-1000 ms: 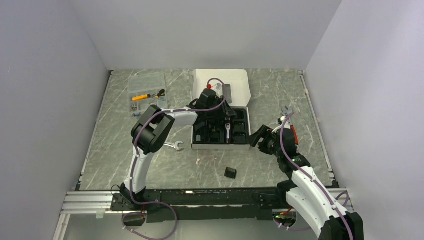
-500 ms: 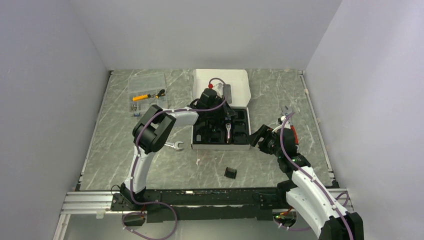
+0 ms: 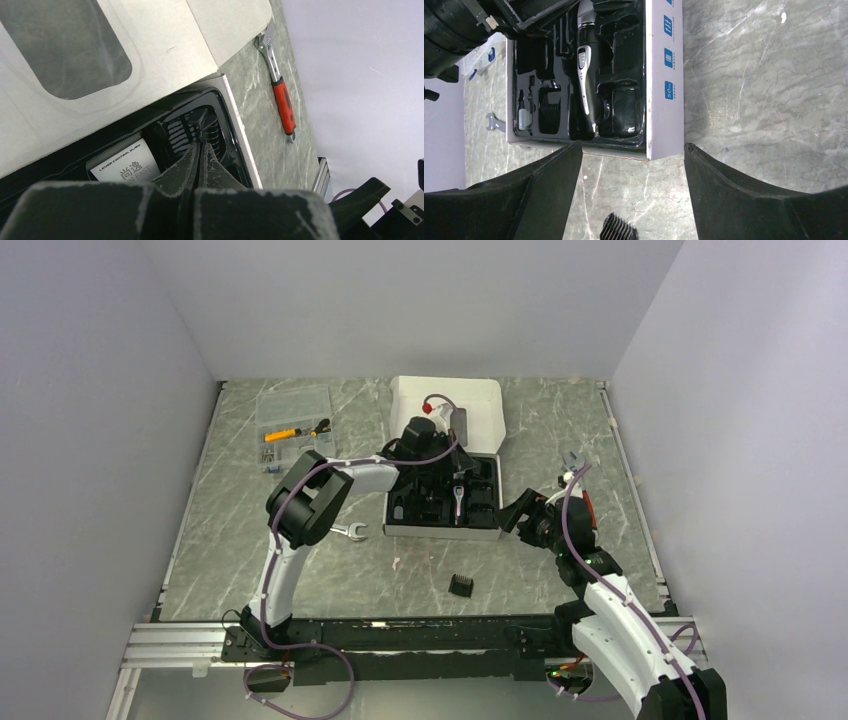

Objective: Sort the hair-cutting tools
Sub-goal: Place the haircut tool in the storage box.

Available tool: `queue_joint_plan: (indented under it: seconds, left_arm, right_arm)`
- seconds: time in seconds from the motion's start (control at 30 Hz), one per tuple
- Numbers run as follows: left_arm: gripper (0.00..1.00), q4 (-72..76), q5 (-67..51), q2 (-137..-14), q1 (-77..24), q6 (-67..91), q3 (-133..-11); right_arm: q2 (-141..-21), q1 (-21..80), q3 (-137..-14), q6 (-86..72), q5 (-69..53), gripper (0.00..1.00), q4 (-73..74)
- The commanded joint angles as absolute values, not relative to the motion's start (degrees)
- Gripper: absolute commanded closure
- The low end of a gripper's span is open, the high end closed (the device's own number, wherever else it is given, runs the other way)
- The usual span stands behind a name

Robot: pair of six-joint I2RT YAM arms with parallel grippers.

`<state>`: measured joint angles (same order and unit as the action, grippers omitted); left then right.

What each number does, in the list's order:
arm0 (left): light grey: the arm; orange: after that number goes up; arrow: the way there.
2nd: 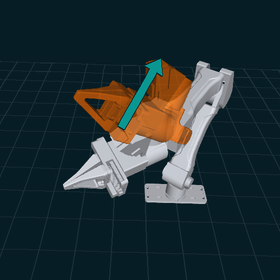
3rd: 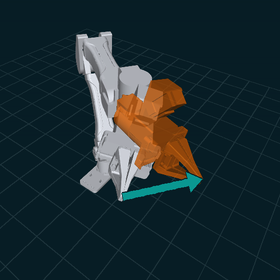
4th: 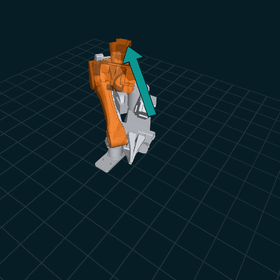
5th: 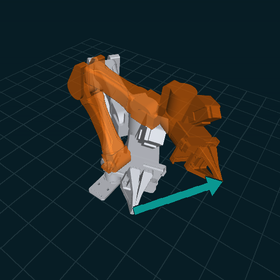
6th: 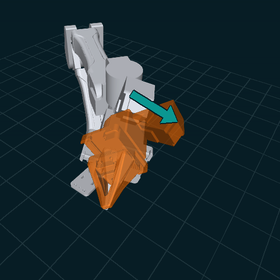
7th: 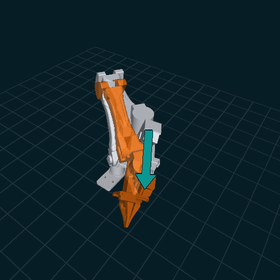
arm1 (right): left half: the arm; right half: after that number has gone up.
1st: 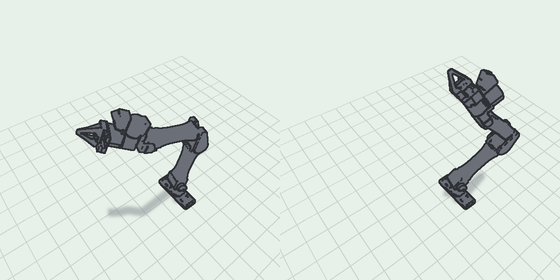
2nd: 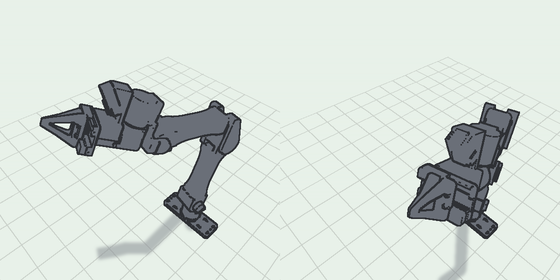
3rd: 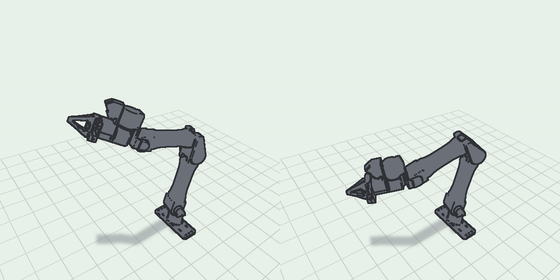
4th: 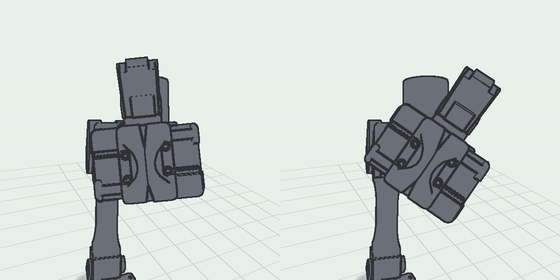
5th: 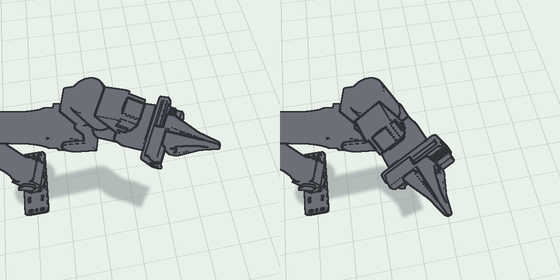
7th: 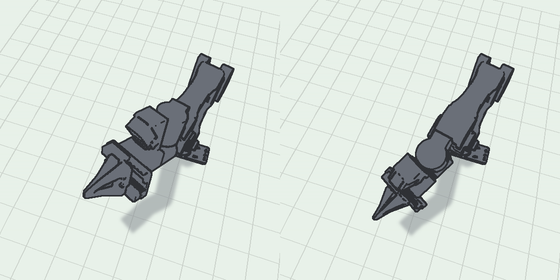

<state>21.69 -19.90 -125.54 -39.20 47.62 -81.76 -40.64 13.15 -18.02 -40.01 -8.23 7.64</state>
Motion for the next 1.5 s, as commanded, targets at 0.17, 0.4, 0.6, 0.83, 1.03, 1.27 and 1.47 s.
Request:
queue_joint_plan:
  seconds: [0.17,0.4,0.6,0.83,1.03,1.27,1.47]
  left_arm:
    - [1.0,26.7,-18.9,-120.4,-39.2,45.0,-77.0]
    - [1.0,28.0,-19.4,-120.1,-37.4,49.2,-74.8]
    - [1.0,29.9,-21.5,-121.9,-37.3,53.2,-75.5]
    - [1.0,30.0,-22.0,-124.6,-37.8,54.7,-77.1]
    - [1.0,28.9,-21.8,-126.7,-38.2,54.7,-78.5]
    - [1.0,26.2,-21.1,-128.1,-38.8,51.9,-81.0]
    - [0.77,22.5,-18.6,-127.1,-39.4,49.1,-80.7]
  right_arm:
    - [-38.7,12.8,-18.2,-38.8,-8.3,0.23,7.4]
    - [-38.4,12.7,-18.4,-38.4,-8.2,0.23,7.6]
    - [-38.4,12.6,-18.3,-38.5,-8.3,0.23,7.6]
    - [-38.6,12.5,-18.5,-38.3,-8.3,0.23,7.6]
    - [-39.2,12.4,-18.6,-38.2,-8.5,0.23,7.4]
    - [-39.4,12.4,-18.5,-38.1,-8.4,0.23,7.3]
    - [-39.2,12.3,-18.2,-38.2,-8.4,0.23,7.3]
